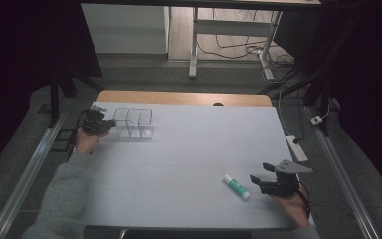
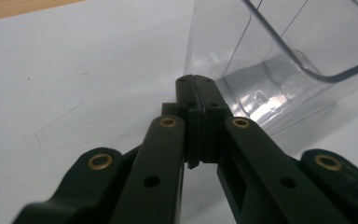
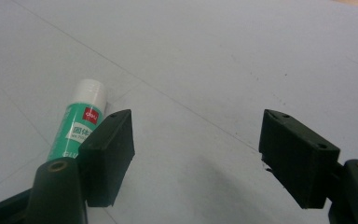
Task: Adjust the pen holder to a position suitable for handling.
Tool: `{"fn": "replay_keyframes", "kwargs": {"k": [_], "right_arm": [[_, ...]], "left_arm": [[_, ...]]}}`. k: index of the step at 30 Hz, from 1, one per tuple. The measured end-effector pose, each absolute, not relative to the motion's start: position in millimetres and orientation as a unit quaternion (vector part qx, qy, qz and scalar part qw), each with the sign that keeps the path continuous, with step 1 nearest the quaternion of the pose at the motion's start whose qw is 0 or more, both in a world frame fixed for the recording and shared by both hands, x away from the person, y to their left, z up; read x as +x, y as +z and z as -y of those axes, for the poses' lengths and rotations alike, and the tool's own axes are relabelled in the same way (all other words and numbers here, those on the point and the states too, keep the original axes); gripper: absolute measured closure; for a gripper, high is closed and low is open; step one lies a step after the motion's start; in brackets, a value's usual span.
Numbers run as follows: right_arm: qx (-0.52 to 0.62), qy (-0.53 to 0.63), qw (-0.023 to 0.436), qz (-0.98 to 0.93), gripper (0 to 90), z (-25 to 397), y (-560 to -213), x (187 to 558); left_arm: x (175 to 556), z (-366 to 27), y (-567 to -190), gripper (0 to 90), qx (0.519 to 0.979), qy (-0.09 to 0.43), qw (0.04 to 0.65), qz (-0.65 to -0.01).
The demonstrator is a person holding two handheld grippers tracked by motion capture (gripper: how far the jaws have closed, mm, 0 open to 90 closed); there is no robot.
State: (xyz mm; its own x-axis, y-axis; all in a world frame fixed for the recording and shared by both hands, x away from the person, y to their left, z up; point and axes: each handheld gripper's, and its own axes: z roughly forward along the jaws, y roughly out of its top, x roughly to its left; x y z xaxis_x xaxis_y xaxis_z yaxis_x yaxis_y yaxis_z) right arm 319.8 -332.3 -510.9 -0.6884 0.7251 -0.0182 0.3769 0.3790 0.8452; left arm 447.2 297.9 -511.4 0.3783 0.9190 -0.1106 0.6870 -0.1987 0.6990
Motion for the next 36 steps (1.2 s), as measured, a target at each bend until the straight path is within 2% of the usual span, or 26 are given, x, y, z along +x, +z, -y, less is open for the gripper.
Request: {"fn": "replay_keyframes", "kwargs": {"k": [36], "right_arm": [[0.339,0.443,0.193,-0.807,25.8,332.2,-510.9,319.4]], "left_arm": [[455.1,-239.3,-506.8,88.7,0.784,0.150,0.360,-0.483]]}}
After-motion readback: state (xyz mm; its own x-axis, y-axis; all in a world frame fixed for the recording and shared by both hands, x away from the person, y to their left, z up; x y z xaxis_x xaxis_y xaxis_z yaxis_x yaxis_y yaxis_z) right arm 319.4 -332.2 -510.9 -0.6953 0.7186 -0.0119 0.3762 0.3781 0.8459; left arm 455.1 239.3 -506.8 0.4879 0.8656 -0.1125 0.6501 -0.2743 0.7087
